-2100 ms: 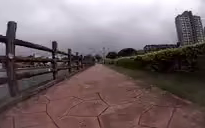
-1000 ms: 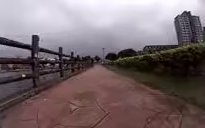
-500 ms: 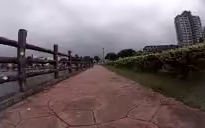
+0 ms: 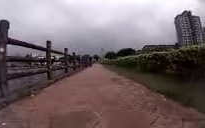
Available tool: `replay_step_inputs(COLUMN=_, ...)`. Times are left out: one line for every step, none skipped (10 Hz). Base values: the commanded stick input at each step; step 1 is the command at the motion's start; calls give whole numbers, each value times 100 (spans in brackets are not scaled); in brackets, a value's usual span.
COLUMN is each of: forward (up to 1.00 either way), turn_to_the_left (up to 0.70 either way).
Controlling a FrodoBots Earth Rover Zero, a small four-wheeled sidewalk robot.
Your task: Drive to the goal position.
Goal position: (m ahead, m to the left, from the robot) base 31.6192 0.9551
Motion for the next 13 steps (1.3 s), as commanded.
replay_step_inputs(forward=100, turn_to_the_left=0)
replay_step_inputs(forward=100, turn_to_the_left=0)
replay_step_inputs(forward=100, turn_to_the_left=29)
replay_step_inputs(forward=100, turn_to_the_left=21)
replay_step_inputs(forward=100, turn_to_the_left=0)
replay_step_inputs(forward=100, turn_to_the_left=0)
replay_step_inputs(forward=100, turn_to_the_left=0)
replay_step_inputs(forward=100, turn_to_the_left=0)
replay_step_inputs(forward=100, turn_to_the_left=0)
replay_step_inputs(forward=100, turn_to_the_left=0)
replay_step_inputs(forward=100, turn_to_the_left=0)
replay_step_inputs(forward=100, turn_to_the_left=0)
replay_step_inputs(forward=100, turn_to_the_left=0)
